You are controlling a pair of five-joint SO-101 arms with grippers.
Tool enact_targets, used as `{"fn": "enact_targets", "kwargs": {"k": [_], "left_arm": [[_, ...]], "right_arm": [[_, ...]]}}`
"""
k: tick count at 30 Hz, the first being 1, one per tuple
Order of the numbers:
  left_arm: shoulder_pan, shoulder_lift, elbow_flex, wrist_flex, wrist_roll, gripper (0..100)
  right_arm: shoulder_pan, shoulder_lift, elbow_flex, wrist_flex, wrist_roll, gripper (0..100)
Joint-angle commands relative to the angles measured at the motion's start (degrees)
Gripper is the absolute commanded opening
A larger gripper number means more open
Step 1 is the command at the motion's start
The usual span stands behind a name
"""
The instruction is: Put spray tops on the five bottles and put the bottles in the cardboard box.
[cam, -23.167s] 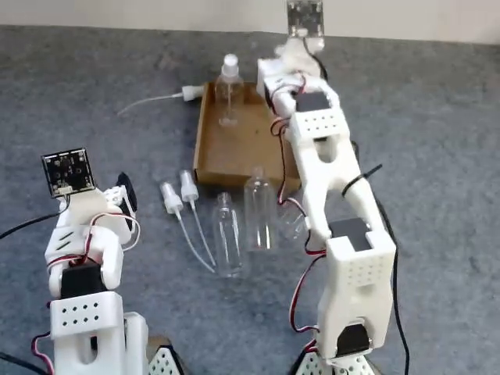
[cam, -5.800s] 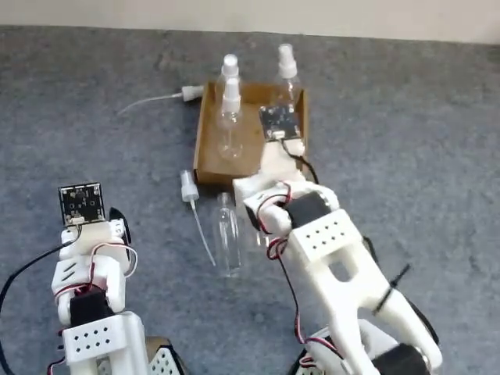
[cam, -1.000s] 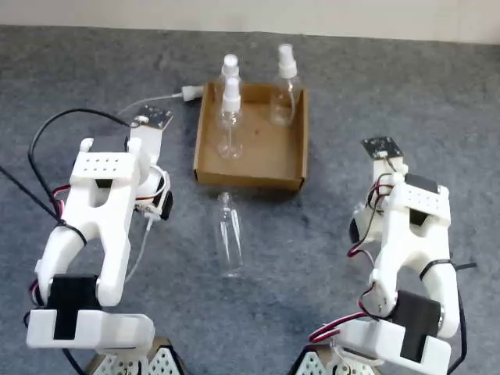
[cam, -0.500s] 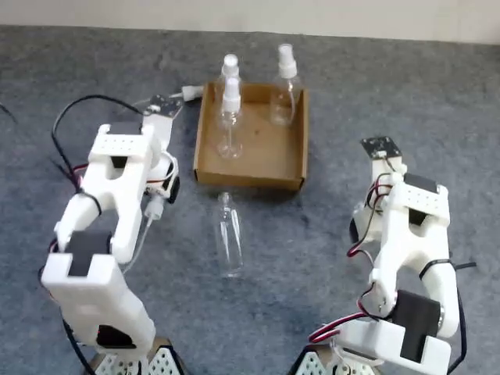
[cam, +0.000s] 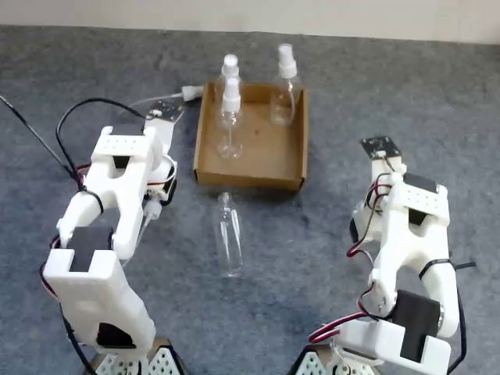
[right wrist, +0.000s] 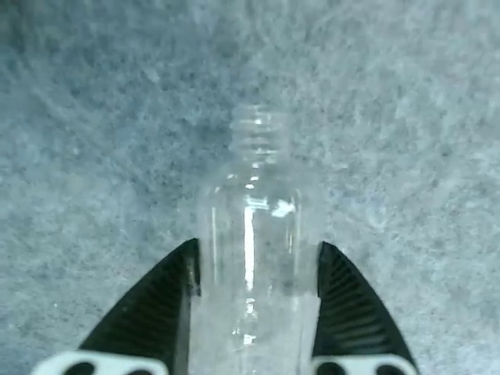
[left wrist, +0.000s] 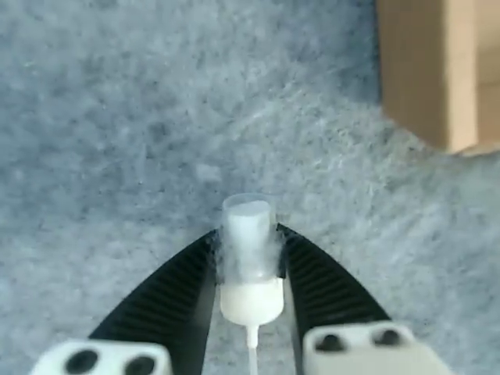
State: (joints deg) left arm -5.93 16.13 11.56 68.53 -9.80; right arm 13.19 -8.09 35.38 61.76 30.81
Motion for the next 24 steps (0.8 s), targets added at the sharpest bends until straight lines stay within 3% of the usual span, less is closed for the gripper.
{"fn": "enact_targets", "kwargs": {"k": [1,7,13,20,24], "left_arm": [[1.1,-3.91,-2.24,0.88,-0.26,0],[1.54,-19.82,2.07,6.42,0.44,0],[1.54,-33.45,13.32,6.68,3.25,0],[1.54,-40.84,24.92,0.62,4.31,1],[1.45,-41.27,27.65,-1.14,4.57,1]], "right_arm": [[-0.13,0.04,-3.3,2.15,-0.62,9.8],[0.66,-0.04,-3.47,4.18,-0.44,19.7],[0.31,-0.04,-4.97,5.05,-0.7,20.6],[-0.04,0.92,-16.22,11.56,-1.67,20.7],[0.75,5.05,-19.56,13.67,5.19,20.7]]}}
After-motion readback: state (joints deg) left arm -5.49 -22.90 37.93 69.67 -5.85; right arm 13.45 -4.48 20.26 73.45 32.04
